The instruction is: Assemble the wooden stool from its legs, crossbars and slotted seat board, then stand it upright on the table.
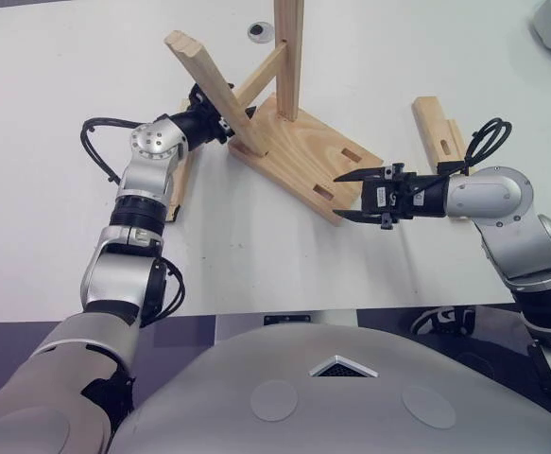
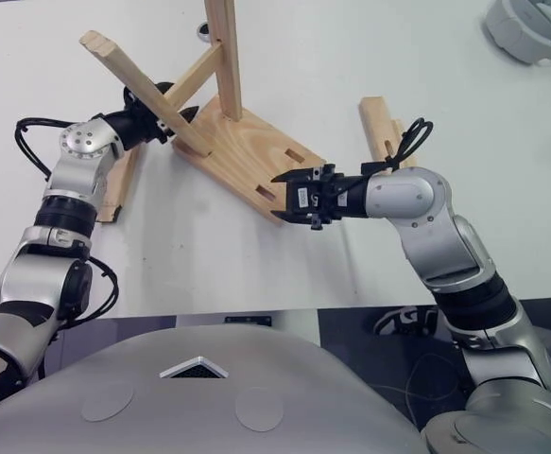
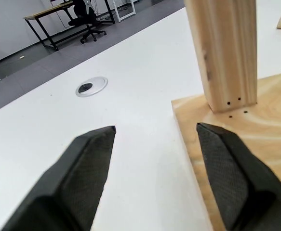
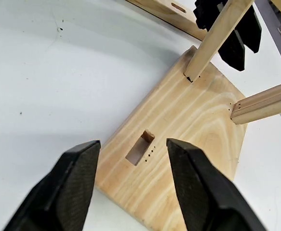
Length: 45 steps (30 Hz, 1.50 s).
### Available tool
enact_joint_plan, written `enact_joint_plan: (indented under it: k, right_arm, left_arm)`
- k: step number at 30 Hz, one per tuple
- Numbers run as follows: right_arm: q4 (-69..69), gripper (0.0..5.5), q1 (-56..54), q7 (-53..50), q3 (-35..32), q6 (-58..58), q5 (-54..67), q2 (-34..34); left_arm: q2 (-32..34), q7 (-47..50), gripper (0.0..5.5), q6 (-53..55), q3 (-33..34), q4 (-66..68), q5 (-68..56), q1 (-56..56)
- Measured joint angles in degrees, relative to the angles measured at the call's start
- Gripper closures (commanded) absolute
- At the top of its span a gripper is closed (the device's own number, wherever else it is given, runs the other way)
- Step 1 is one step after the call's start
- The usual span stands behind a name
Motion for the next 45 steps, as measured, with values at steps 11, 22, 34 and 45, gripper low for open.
enact_joint_plan:
  k: [11, 22, 34, 45]
  right_arm:
    - [31.7, 2.89, -13.5, -19.6, -4.4, -8.4, -8.0, 7.2]
    - [44.0, 2.89, -9.2, -19.4, -4.8, -16.3, -6.8, 7.5]
    - [29.5, 2.89, -1.6, -9.0, -4.9, -14.3, -2.9, 4.3]
    - [20.9, 2.89, 2.6, -10.7, -6.6, -9.4, -0.6, 4.9]
  left_arm:
    - [11.6, -0.9, 2.38, 10.3, 5.4, -31.3, -1.7, 21.9]
    - [9.5, -2.3, 2.38, 30.0, -7.0, -41.8, 0.3, 24.6]
    - [0.5, -0.2, 2.38, 18.1, -10.0, -18.7, 2.9, 10.1]
    - [0.1, -2.5, 2.38, 20.4, -4.3, -26.5, -4.2, 11.8]
